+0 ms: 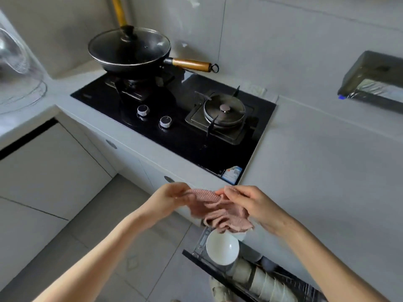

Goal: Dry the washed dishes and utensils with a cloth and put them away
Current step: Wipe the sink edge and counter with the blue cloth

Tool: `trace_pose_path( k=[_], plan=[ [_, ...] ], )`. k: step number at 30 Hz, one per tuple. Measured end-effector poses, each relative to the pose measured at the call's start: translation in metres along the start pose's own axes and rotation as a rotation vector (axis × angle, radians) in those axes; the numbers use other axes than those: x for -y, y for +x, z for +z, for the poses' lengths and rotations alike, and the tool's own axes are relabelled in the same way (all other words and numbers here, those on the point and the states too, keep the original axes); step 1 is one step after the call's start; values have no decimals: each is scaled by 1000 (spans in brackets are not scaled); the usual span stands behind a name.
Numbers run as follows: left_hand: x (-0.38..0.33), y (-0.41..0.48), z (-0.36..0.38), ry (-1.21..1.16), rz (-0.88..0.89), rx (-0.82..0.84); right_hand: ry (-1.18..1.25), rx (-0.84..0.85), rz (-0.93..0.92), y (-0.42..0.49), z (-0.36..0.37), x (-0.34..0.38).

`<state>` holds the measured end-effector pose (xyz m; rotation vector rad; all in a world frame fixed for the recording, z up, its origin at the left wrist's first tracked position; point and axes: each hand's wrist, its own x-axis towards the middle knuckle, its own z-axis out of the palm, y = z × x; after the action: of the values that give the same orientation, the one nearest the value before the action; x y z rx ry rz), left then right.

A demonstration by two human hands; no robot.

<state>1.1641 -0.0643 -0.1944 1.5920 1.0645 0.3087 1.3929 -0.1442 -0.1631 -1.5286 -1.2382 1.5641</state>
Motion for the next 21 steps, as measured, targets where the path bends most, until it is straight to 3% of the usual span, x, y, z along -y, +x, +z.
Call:
trace_pose_path(
  k=[8, 11, 13, 17, 21],
  plan=[
    [-28, -38, -43, -251, -38, -506, -260, 144, -185, 40, -17, 52],
    [-34, -65, -63, -242, -52, -744, -525, 25, -358, 57, -5, 80],
    [-34, -86, -78, -240, -78, -910, -563, -46, -487, 67, 9, 105],
    [-16, -130, -117, -273, -218, -1226, -506, -36, -593, 96, 42, 155],
    [25, -176, -159, -359, -404, -1361, -95, 101, -551, 126, 102, 207]
  ],
)
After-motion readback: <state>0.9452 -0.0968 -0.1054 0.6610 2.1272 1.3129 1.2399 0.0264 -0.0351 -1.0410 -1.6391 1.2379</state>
